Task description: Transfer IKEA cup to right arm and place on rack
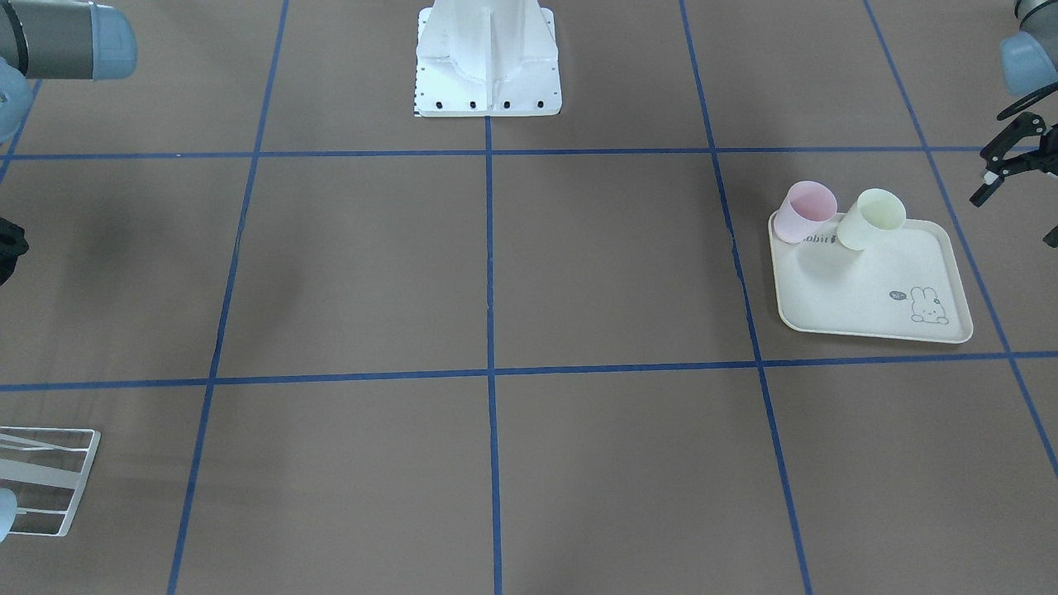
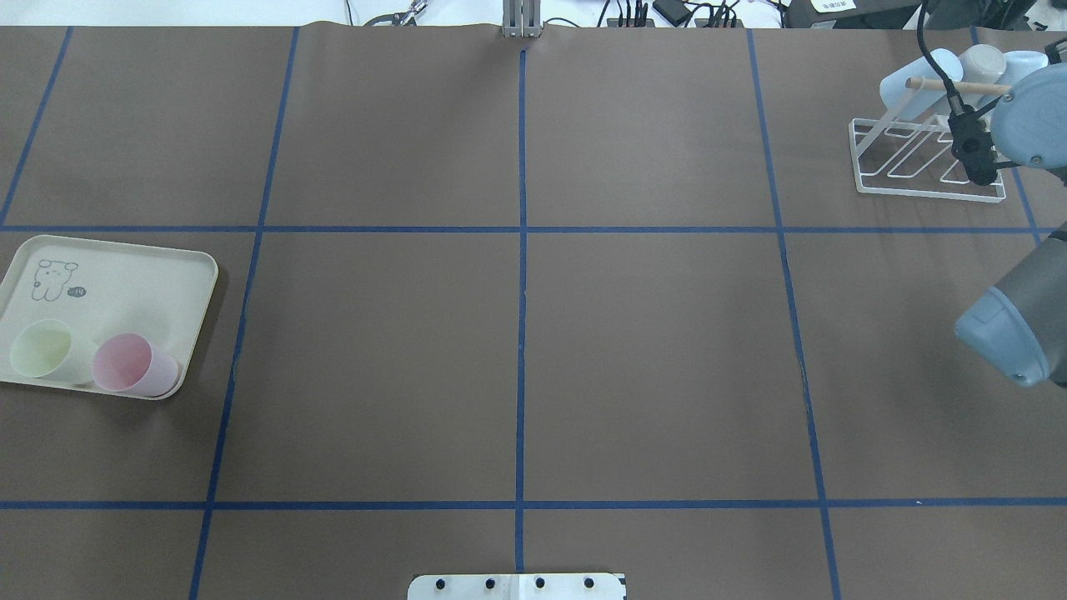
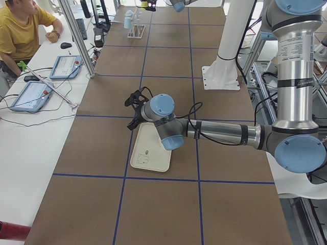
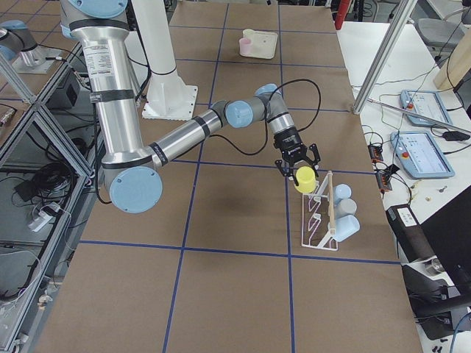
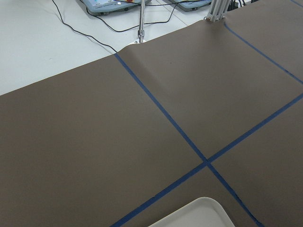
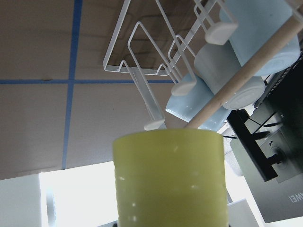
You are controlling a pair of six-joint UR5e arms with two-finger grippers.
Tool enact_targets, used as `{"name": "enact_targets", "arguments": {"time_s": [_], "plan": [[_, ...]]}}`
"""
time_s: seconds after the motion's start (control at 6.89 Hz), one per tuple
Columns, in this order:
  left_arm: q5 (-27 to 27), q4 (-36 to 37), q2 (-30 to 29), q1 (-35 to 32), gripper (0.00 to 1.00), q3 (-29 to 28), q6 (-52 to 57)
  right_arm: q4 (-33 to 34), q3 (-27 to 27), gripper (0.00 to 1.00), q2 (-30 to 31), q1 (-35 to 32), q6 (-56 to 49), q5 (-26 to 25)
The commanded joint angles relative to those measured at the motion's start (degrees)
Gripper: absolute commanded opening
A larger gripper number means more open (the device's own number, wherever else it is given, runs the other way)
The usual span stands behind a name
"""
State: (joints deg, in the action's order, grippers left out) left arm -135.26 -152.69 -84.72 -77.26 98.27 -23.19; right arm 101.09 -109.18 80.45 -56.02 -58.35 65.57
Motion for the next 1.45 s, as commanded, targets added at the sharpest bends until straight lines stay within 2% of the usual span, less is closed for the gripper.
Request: {"name": "enact_targets", "arguments": {"time_s": [0.0,0.58,0.87,1.31], "plan": [[-0.1,-0.1,0.1,0.0,1.00,0.0,0.0,-6.4,5.7,0.01,-0.5,0.1,-0.5,-0.3],[0.0,-0.2,0.1,0.0,1.00,0.0,0.0,-7.7,11.2,0.01,-4.0,0.1,-0.6,-1.7],[0.0,-0.2,0.1,0.0,1.00,-0.1,0.0,-10.7,14.2,0.02,-4.3,0.1,-0.7,-2.2],[0.0,-0.2,0.0,0.1,1.00,-0.1,-0.1,-11.6,16.0,0.05,-4.5,0.4,-0.5,-2.3]]}}
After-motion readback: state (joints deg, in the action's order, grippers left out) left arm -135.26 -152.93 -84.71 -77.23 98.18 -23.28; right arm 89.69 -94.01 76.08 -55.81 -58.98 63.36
